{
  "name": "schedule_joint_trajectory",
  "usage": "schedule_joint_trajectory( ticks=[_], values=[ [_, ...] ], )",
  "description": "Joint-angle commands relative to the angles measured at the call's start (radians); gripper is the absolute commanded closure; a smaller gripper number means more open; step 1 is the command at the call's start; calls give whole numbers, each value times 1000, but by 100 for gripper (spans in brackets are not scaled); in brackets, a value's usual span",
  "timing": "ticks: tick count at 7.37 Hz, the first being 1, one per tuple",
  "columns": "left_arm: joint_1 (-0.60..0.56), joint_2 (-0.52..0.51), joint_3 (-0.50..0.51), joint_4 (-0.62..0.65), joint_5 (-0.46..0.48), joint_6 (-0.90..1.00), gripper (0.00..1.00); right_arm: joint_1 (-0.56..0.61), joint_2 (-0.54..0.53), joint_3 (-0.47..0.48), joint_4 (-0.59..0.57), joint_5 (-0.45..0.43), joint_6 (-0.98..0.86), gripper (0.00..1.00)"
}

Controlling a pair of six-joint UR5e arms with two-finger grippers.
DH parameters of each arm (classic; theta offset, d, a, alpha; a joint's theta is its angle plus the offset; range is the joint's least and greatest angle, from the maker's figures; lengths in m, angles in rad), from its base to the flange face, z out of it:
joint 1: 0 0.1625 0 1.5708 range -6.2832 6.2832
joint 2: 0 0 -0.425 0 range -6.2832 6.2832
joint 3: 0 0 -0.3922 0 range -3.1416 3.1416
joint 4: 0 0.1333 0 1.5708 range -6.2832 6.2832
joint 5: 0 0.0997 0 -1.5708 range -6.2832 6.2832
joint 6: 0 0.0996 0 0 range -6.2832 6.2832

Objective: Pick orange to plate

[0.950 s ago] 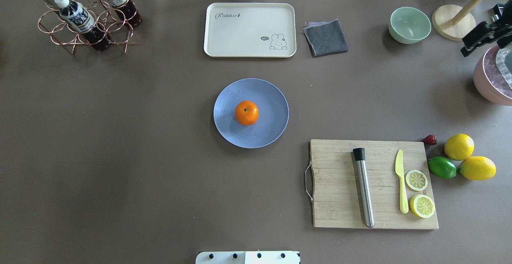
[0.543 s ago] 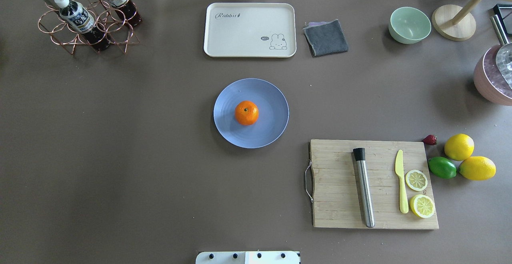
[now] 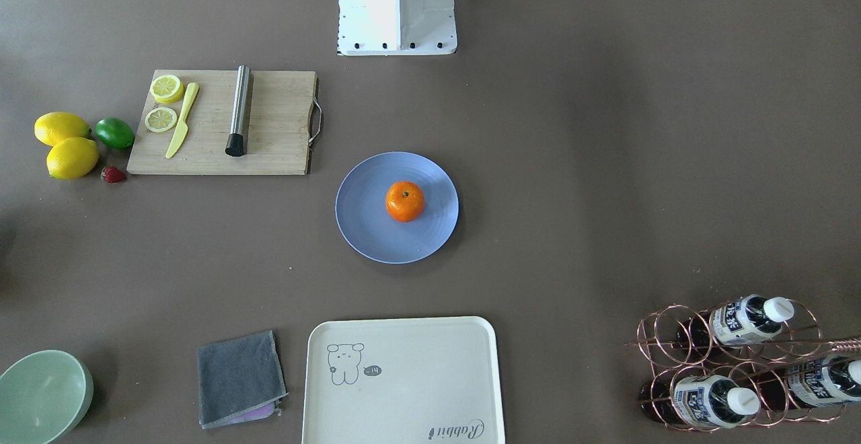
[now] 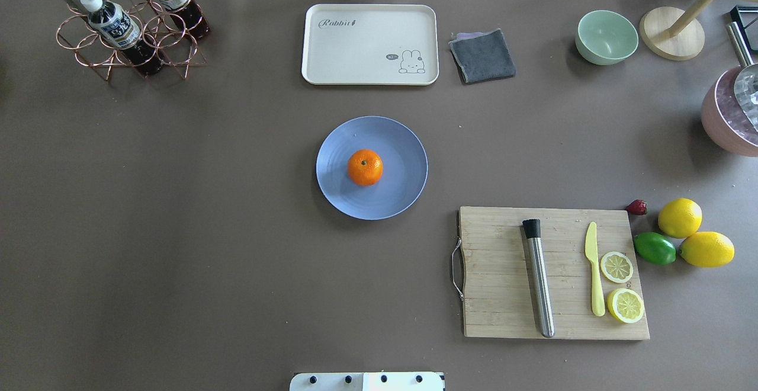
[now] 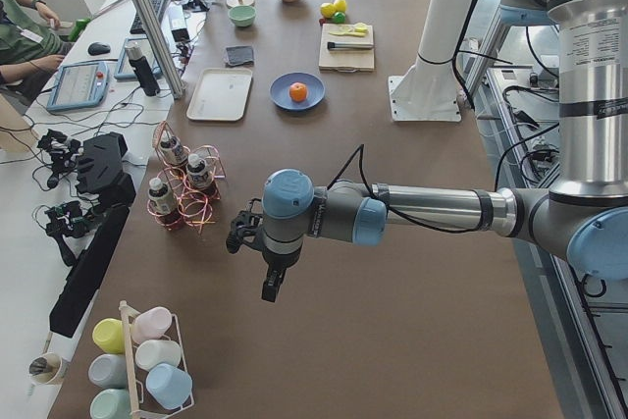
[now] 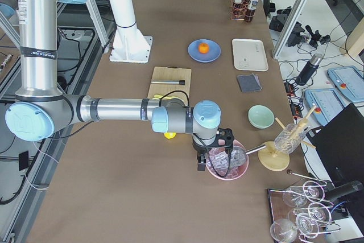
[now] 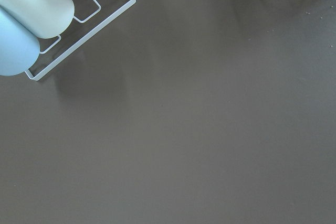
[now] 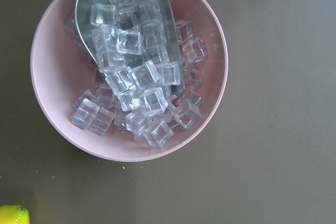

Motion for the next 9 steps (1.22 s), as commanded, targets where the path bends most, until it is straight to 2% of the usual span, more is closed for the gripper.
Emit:
schedule_joint_trajectory(
  ticks=[1,9],
  values=[
    [0,-1,14,-10,-5,-3,2,8,6,-6,3,7,5,0],
    [0,-15,12,-10,-4,-13,2,6,18,1,4,7,8,0]
  ],
)
